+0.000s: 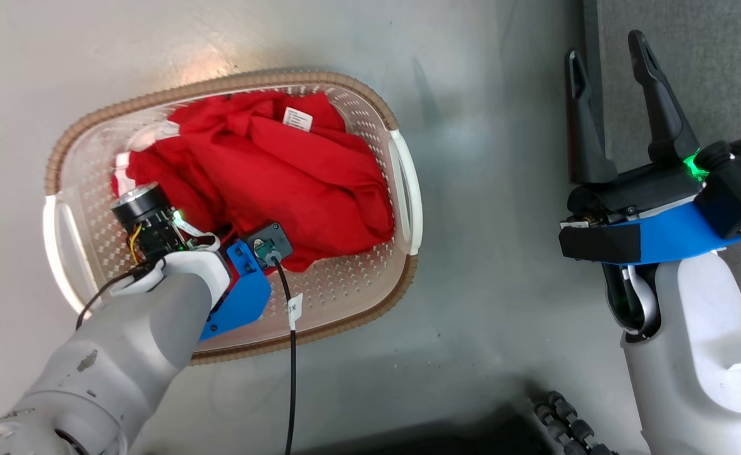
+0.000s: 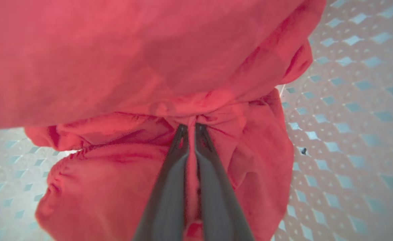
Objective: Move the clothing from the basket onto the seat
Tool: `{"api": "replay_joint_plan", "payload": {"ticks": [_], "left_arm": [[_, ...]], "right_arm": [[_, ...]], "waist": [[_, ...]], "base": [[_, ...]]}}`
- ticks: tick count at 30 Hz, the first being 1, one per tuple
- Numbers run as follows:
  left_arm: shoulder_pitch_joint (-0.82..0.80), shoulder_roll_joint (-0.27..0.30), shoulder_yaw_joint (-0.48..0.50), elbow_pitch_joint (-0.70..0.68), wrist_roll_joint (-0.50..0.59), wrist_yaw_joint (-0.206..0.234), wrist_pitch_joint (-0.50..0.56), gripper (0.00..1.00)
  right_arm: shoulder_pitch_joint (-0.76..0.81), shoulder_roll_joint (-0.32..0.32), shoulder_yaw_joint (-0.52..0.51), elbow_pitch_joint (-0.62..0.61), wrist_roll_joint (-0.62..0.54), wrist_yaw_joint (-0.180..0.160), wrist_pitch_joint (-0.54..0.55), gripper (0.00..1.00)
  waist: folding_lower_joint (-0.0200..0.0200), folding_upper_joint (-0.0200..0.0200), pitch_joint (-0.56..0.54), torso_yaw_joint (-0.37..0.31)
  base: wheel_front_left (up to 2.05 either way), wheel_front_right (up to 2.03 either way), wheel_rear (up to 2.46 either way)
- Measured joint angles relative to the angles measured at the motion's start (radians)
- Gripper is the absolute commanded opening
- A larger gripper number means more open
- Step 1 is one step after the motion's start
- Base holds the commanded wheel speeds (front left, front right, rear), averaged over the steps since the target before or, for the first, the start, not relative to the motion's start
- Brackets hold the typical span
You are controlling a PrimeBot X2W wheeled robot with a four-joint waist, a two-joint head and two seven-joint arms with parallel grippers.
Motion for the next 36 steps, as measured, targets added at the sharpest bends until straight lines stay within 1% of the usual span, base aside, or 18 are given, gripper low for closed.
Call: {"api": "replay_joint_plan", "payload": {"ticks": [11, 20, 36], "left_arm": [[0.036, -0.032, 0.0, -0.013, -0.055, 0.0, -0.062, 0.0], [0.047, -0.059, 0.0, -0.015, -0.163, 0.0, -0.147, 0.0], [0.096, -0.115, 0.01, 0.001, -0.292, 0.0, -0.282, 0.0]], "right_arm": [[0.014, -0.013, -0.004, 0.024, 0.0, 0.0, 0.0, 1.0], [0.053, -0.027, -0.022, 0.041, 0.0, 0.0, 0.0, 1.0], [0.14, -0.032, -0.039, 0.072, 0.0, 0.0, 0.0, 1.0]], "waist": [[-0.0001, 0.0, -0.103, 0.038], [-0.0001, 0.0, -0.205, 0.075], [-0.0001, 0.0, -0.403, 0.132]], "base": [[0.0, 0.0, 0.0], [0.0, 0.0, 0.0], [0.0, 0.0, 0.0]]}}
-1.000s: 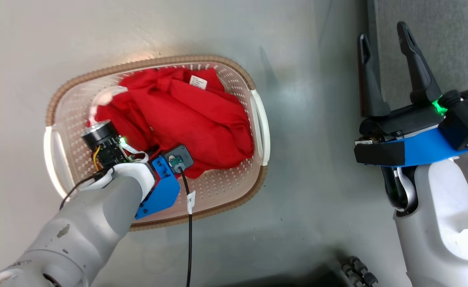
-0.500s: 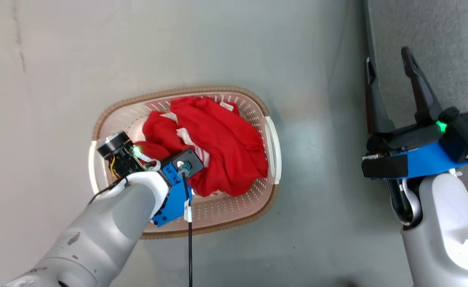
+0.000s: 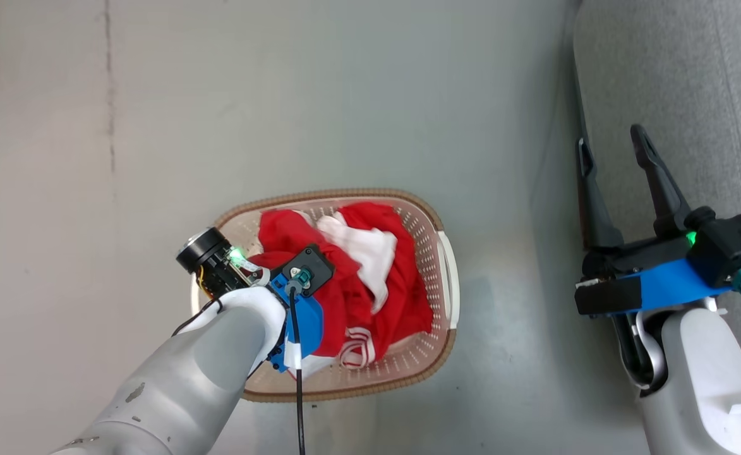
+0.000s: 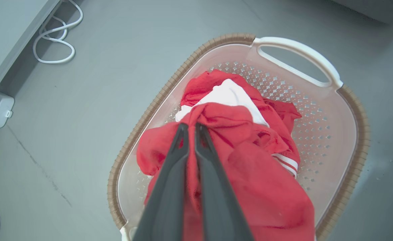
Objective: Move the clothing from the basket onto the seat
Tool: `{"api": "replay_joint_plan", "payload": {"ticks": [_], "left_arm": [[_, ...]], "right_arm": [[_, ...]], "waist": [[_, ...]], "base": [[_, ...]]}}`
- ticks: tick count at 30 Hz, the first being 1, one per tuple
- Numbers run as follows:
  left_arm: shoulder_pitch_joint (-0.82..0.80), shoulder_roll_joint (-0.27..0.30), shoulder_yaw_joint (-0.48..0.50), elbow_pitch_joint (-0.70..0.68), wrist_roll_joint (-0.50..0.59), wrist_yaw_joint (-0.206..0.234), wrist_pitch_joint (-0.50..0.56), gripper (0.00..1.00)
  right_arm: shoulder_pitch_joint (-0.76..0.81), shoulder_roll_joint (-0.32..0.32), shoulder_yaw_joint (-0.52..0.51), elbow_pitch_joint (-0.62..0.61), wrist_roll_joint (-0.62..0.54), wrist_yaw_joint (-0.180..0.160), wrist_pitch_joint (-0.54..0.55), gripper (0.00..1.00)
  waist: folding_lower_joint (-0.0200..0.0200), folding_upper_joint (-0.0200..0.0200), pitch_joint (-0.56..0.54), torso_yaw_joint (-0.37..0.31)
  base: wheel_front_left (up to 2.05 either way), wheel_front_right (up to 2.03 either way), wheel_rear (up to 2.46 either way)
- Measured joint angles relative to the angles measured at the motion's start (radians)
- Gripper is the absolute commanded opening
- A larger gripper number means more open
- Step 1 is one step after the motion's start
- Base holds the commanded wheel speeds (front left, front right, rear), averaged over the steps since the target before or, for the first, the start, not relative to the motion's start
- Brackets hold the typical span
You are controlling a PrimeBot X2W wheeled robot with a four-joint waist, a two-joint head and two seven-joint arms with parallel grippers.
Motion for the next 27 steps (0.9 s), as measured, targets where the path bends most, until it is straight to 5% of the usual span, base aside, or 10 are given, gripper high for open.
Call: {"api": "replay_joint_plan", "payload": {"ticks": [9, 27], "left_arm": [[0.012, -0.011, 0.042, -0.044, -0.033, 0.008, -0.028, 0.0], [0.086, 0.047, 0.277, -0.39, -0.029, 0.077, -0.03, 0.0]], "right_arm": [[0.054, -0.002, -0.013, 0.022, 0.0, 0.0, 0.0, 1.0], [0.162, 0.005, -0.019, 0.056, 0.004, 0.0, 0.0, 1.0]], "waist": [[0.0, 0.0, -0.106, 0.028], [0.0, 0.0, -0.307, 0.053]], "base": [[0.0, 0.0, 0.0], [0.0, 0.0, 0.0]]}}
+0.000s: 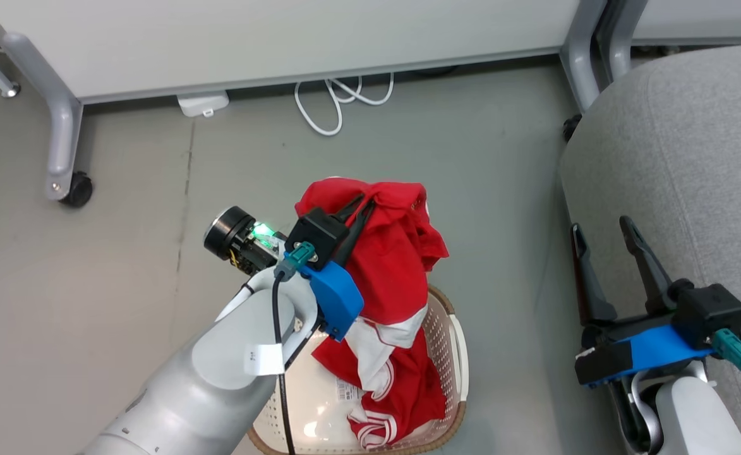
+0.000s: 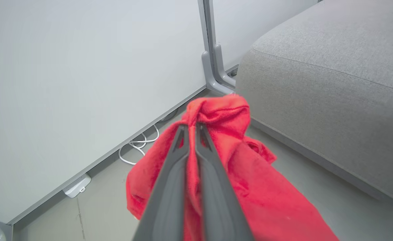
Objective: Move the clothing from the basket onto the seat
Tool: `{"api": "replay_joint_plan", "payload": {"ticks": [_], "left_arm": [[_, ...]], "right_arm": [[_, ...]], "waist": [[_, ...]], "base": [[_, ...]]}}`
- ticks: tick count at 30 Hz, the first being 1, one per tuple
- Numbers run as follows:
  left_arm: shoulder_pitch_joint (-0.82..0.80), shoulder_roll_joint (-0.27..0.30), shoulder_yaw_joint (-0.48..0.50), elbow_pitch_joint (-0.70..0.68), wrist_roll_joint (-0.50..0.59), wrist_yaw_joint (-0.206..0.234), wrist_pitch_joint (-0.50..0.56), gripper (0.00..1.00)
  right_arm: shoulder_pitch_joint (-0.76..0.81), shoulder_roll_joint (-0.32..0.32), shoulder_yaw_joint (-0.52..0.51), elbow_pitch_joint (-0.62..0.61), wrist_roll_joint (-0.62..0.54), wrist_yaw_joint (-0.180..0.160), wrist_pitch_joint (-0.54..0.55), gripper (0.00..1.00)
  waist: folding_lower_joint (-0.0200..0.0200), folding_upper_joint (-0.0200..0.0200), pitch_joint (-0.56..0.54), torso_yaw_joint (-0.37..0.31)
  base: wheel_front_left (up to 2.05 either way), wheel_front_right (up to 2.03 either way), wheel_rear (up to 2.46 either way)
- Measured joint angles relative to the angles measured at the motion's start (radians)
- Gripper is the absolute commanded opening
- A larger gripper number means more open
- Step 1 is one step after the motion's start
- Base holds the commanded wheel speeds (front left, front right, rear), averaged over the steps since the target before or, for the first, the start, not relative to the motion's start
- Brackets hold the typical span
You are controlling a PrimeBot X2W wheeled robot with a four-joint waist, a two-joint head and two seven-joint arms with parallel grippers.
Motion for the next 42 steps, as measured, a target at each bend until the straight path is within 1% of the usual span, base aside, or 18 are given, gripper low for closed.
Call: {"api": "replay_joint_plan", "payload": {"ticks": [9, 18, 27, 31, 35, 42], "left_arm": [[0.034, -0.005, 0.11, -0.122, 0.023, 0.016, 0.0, 0.0], [0.068, -0.006, 0.17, -0.186, 0.045, 0.016, 0.0, 0.0], [0.103, -0.002, 0.186, -0.203, 0.058, 0.008, 0.0, 0.0], [0.106, 0.0, 0.19, -0.207, 0.06, 0.007, 0.0, 0.0], [0.112, 0.002, 0.194, -0.21, 0.062, 0.008, 0.0, 0.0], [0.116, 0.003, 0.199, -0.215, 0.068, 0.008, 0.0, 0.0]], "right_arm": [[0.057, 0.007, -0.002, 0.015, 0.005, 0.0, 0.0, 1.0], [0.116, 0.011, -0.005, 0.028, 0.007, 0.0, 0.0, 1.0], [0.158, 0.016, -0.008, 0.03, 0.013, 0.0, 0.0, 1.0], [0.165, 0.017, 0.001, 0.027, 0.016, 0.0, 0.0, 1.0], [0.165, 0.016, 0.031, 0.017, 0.016, 0.0, 0.0, 1.0], [0.128, -0.017, 0.114, 0.0, 0.026, 0.0, 0.0, 1.0]], "waist": [[0.0, 0.0, -0.09, -0.004], [0.0, 0.0, -0.173, -0.003], [0.0, 0.0, -0.235, 0.001], [0.0, 0.0, -0.242, 0.003], [0.0001, 0.0, -0.247, 0.003], [0.0001, 0.0, -0.242, 0.005]], "base": [[0.0, 0.0, 0.0], [0.0, 0.0, 0.0], [0.0, 0.0, 0.0], [0.0, 0.0, 0.0], [0.0, 0.0, 0.0], [0.0, 0.0, 0.0]]}}
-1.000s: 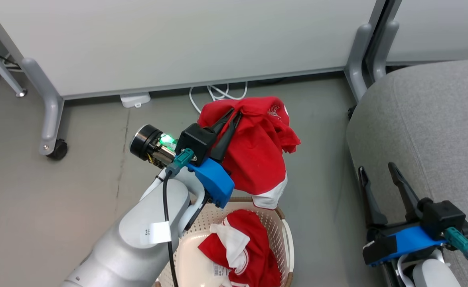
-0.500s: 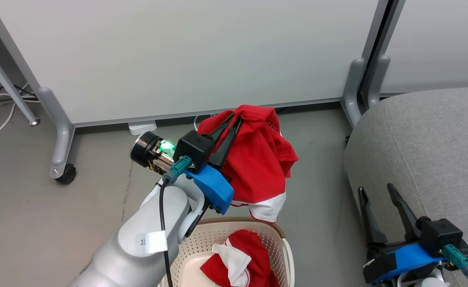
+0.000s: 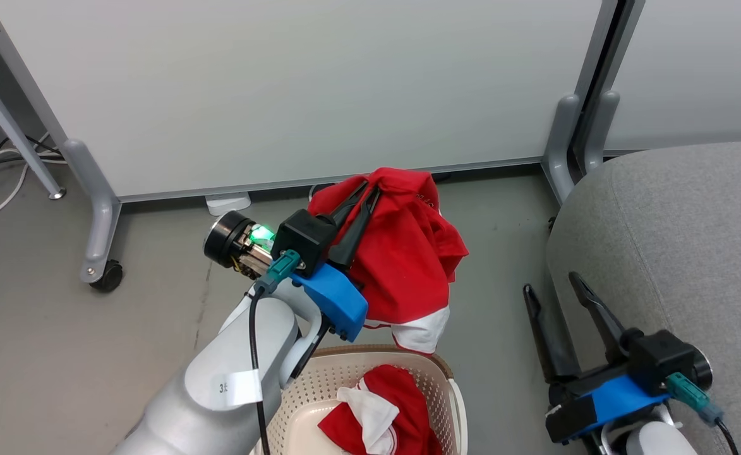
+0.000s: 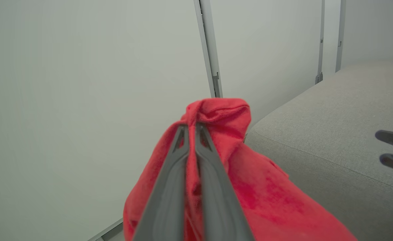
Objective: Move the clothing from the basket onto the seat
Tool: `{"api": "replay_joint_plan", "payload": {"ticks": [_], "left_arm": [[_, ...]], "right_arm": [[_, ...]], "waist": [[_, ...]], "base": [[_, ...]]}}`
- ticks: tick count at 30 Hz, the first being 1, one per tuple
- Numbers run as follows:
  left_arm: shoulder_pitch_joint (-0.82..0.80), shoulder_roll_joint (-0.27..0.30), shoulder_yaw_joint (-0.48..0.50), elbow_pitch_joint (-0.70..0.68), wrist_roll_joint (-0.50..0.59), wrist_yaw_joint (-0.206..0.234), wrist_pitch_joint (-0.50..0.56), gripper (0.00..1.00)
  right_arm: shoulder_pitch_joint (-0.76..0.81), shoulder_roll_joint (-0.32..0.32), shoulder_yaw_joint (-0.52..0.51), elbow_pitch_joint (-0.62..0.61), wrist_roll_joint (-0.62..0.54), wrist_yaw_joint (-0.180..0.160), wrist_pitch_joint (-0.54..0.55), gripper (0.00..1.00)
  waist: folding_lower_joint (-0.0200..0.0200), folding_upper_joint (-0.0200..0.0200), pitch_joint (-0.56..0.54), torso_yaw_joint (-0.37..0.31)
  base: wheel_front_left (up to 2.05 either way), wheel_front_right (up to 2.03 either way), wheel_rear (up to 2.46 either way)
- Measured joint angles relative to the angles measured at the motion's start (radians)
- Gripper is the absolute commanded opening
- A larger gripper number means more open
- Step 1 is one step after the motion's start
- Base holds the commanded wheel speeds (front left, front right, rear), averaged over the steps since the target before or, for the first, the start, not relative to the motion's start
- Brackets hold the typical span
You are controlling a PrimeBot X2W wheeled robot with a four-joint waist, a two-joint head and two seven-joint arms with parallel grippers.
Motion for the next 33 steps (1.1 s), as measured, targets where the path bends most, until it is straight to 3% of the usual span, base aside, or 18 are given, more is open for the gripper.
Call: {"api": "replay_joint_plan", "payload": {"ticks": [17, 33], "left_arm": [[-0.017, -0.012, 0.002, -0.014, 0.021, -0.005, 0.0, 0.0], [-0.06, -0.051, -0.011, -0.041, 0.052, -0.015, 0.0, 0.0]], "right_arm": [[-0.235, -0.046, 0.266, 0.028, 0.048, 0.0, 0.0, 1.0], [-0.418, -0.026, 0.371, 0.207, 0.073, 0.0, 0.0, 1.0]], "waist": [[0.0001, 0.0, 0.049, 0.017], [0.0001, 0.0, 0.115, 0.06]], "base": [[0.0, 0.0, 0.0], [0.0, 0.0, 0.0]]}}
